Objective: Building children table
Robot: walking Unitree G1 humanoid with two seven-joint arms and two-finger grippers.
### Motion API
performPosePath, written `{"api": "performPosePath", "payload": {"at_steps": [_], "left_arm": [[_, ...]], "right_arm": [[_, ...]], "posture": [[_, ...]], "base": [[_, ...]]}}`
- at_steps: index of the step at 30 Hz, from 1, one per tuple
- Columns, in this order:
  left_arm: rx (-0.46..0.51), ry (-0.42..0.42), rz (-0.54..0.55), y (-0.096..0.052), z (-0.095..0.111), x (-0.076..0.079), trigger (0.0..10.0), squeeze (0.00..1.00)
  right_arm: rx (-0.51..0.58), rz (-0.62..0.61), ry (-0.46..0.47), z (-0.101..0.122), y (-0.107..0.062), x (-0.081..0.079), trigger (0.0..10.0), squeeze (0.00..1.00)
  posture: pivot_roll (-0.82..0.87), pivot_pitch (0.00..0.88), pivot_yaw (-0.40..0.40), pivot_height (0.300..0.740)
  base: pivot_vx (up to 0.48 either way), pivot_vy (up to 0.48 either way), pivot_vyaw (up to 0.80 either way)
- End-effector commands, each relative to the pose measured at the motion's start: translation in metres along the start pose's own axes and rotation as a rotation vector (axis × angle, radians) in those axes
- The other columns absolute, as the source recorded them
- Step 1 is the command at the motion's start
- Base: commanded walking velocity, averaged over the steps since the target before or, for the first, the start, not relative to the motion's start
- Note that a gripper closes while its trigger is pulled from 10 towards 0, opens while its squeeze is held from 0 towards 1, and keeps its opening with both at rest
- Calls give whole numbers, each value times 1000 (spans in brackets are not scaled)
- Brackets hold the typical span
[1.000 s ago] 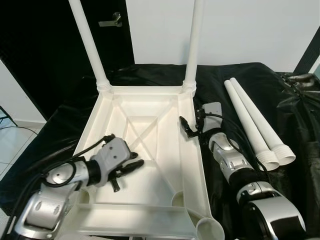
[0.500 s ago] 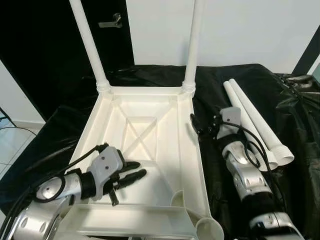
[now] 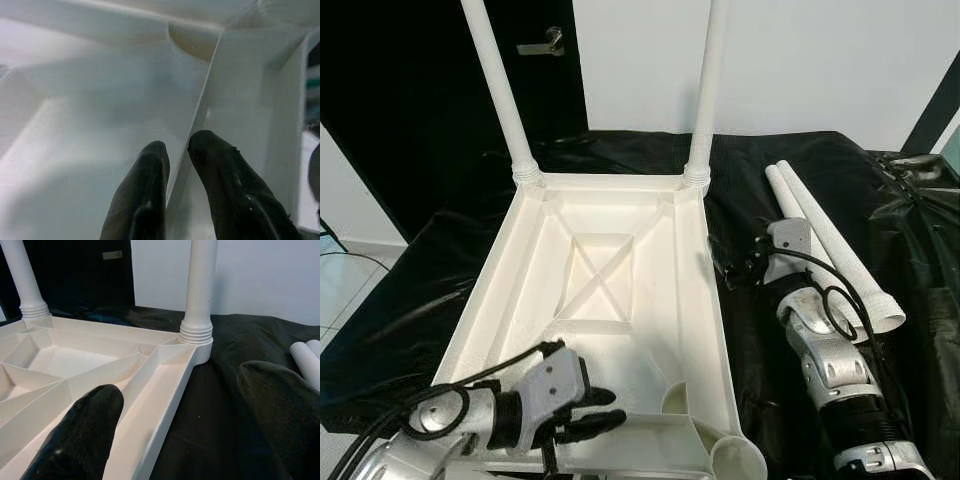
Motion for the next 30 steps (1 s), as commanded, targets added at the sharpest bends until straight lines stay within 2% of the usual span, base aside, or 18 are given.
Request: {"api": "performPosePath", "payload": {"at_steps": [1,7,8,11,12,16,18,19,20,23,26,28,29,30], "left_arm": [[-58,-4,21,1,-11,-2,10000,0],[-122,23,79,3,-21,-11,10000,0],[-144,32,124,4,-24,-18,8078,0],[-150,33,140,5,-24,-21,8078,0],[-165,44,180,4,-25,-27,0,0],[-178,56,240,3,-27,-36,0,0],[-183,36,283,2,-28,-42,0,0],[-190,8,345,2,-31,-50,0,0],[-190,8,345,2,-31,-50,0,0],[-187,-35,498,2,-32,-68,0,0],[-189,-42,529,2,-32,-72,0,0],[-194,-45,579,-1,-33,-81,0,0],[-199,-59,602,-3,-34,-85,1255,0],[-208,-56,625,-5,-35,-89,1843,0]], "right_arm": [[-1,-8,-5,2,0,5,10000,0],[-10,-10,-12,3,1,6,10000,0],[-10,-11,-16,3,2,6,10000,0],[-11,-11,-17,4,2,6,10000,0],[-12,-14,-19,4,2,7,10000,0],[-12,-19,-18,4,2,7,10000,0],[-11,-20,-16,4,2,7,10000,0],[-12,-21,-16,4,2,7,10000,0],[-12,-21,-16,4,2,7,10000,0],[-19,-29,-11,3,0,8,10000,0],[-22,-33,-9,3,0,9,10000,0],[-26,-35,-8,2,0,8,10000,0],[-26,-35,-7,2,1,7,10000,0],[-26,-35,-7,2,1,7,10000,0]], "posture": [[111,0,-24,740],[112,0,-23,740],[113,0,-22,740],[113,0,-21,740],[112,0,-19,740],[112,0,-17,740],[110,0,-16,740],[104,0,-9,740],[104,0,-9,740],[103,0,-6,740],[103,0,-5,740],[104,0,-4,740],[104,0,-4,740],[104,0,-2,740]], "base": [[0,0,0],[0,0,0],[0,0,0],[0,0,0],[0,0,0],[0,0,0],[0,0,0],[0,0,0],[0,0,0],[0,0,0],[0,0,0],[0,0,0],[0,0,0],[0,0,0]]}}
Point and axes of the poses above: a point about 5 cm out from each wrist's last joint towards the gripper, its own y axis pointing out of the wrist towards the gripper, its own z axis along the axis of the wrist's last joint, x = y × z, the point moved 2 cm from there along y, pointing out of the wrist towards the gripper, and after that the axes turned 3 degrees about -y, right-handed, at the moved point
